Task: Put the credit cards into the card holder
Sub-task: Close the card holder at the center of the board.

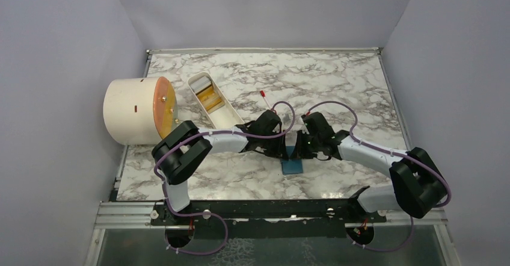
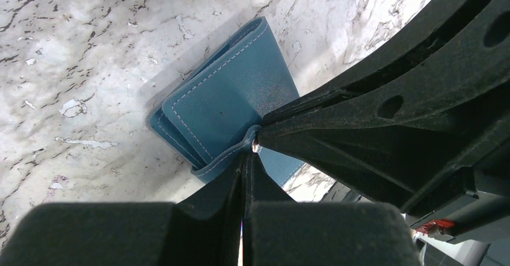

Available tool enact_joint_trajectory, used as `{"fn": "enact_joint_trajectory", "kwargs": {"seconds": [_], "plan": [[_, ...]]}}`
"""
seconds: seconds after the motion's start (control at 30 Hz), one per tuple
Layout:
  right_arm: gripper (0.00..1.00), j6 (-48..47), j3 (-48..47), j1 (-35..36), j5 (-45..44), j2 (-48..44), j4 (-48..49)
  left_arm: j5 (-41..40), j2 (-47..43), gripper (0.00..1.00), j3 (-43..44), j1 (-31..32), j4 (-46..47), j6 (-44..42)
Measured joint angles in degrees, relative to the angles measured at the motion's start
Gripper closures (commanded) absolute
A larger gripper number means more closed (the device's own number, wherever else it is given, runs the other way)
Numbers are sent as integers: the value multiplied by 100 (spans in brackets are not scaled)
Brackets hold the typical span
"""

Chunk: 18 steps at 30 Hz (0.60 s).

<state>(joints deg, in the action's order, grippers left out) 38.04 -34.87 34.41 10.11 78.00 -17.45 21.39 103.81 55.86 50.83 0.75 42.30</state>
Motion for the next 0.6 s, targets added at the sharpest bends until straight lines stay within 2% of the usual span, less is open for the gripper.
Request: {"fn": "enact_joint_trajectory", "kwargs": {"seconds": [0.6], "plan": [[99,90,-619,306,-472,323,-745,-90,22,97,35,11,-107,-48]]}}
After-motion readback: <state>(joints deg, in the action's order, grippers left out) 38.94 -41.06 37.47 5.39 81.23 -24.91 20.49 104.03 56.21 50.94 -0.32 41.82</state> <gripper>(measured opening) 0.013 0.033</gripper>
